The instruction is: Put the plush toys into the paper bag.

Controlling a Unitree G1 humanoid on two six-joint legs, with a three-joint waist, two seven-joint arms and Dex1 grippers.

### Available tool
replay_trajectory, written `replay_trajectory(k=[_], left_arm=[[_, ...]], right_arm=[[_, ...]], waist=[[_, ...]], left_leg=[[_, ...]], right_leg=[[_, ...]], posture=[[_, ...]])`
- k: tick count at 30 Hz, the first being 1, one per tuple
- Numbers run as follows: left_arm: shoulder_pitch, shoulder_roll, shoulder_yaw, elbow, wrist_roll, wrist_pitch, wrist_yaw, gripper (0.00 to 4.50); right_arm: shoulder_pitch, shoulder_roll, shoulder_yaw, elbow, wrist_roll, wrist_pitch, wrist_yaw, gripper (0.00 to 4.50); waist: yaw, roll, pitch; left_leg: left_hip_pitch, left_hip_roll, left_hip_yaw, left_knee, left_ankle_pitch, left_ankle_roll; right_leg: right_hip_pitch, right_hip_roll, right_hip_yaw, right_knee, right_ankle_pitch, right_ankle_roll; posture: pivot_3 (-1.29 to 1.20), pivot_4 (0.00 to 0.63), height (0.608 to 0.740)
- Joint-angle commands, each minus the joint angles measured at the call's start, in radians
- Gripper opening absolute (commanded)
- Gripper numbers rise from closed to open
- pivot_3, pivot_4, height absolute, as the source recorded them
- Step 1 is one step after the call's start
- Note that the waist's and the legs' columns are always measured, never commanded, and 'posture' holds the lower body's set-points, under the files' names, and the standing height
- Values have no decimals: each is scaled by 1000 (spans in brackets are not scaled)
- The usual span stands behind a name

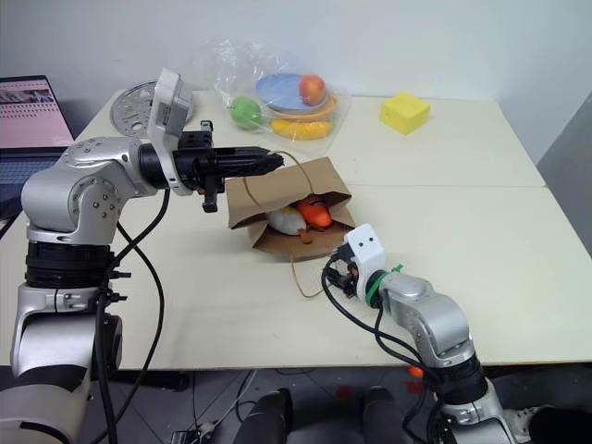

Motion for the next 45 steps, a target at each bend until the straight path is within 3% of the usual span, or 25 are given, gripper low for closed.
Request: replay_trajectory(k=[1,5,12,16,21,33,37,45], left_arm=[[-3,20,30,-46,-18,-2,8,0],[-4,22,34,-37,-15,-8,13,0],[-20,28,57,0,-10,-21,32,0],[-84,6,63,93,6,-64,37,0],[-140,-2,51,158,11,-97,23,0],[-104,-41,44,86,-12,-65,26,0],[-159,2,68,72,-42,-14,7,0],[-156,63,77,35,-57,18,-7,0]], right_arm=[[3,4,-6,-65,29,-9,22,1452],[-10,5,-40,-92,65,-17,55,26],[-120,61,-248,-186,294,91,81,26],[-292,110,-415,-175,490,233,36,26],[-353,102,-475,-128,553,270,-17,26],[-285,46,-477,-85,570,249,-84,26],[-355,32,-566,-82,689,303,-112,26],[-433,17,-617,-56,941,386,-243,26]], waist=[[0,0,0],[0,0,0],[0,0,0],[0,0,0],[4,0,0],[0,0,0],[-1,0,0],[-2,1,0]], left_leg=[[0,0,0,0,0,0],[0,0,0,0,0,0],[0,0,0,0,0,0],[0,0,0,0,0,0],[0,0,-1,-1,0,0],[0,0,0,-1,0,0],[-1,0,0,-1,0,0],[-1,0,0,-3,0,0]], right_leg=[[0,0,0,0,0,0],[0,0,0,0,0,0],[0,0,0,0,0,0],[0,0,0,1,0,0],[0,0,-1,0,0,0],[-1,0,0,1,0,0],[-1,0,0,1,0,0],[-2,0,-1,1,0,0]], posture=[[0,150,740],[0,150,740],[0,150,740],[0,150,740],[0,150,740],[0,150,740],[0,150,740],[0,150,740]])
